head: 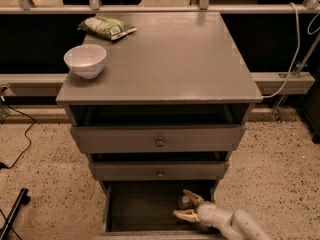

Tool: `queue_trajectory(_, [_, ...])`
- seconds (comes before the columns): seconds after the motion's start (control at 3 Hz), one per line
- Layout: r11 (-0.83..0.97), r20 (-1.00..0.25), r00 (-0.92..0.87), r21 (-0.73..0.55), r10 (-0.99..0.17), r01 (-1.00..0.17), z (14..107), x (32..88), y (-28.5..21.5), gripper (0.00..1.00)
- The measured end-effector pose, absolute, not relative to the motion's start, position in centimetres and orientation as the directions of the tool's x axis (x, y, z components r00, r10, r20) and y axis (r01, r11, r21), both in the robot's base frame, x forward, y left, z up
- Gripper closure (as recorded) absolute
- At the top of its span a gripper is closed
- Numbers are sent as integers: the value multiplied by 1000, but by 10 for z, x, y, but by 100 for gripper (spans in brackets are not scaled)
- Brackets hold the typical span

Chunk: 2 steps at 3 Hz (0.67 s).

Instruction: Place water bottle into bottom drawer

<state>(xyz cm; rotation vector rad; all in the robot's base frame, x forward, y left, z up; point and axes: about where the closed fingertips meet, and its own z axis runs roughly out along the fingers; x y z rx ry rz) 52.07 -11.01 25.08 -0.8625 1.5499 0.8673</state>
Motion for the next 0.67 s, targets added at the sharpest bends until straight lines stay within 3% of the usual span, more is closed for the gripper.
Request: queue_trajectory(0.67, [464,-989,-127,79,-73,-882,251,521,-109,0])
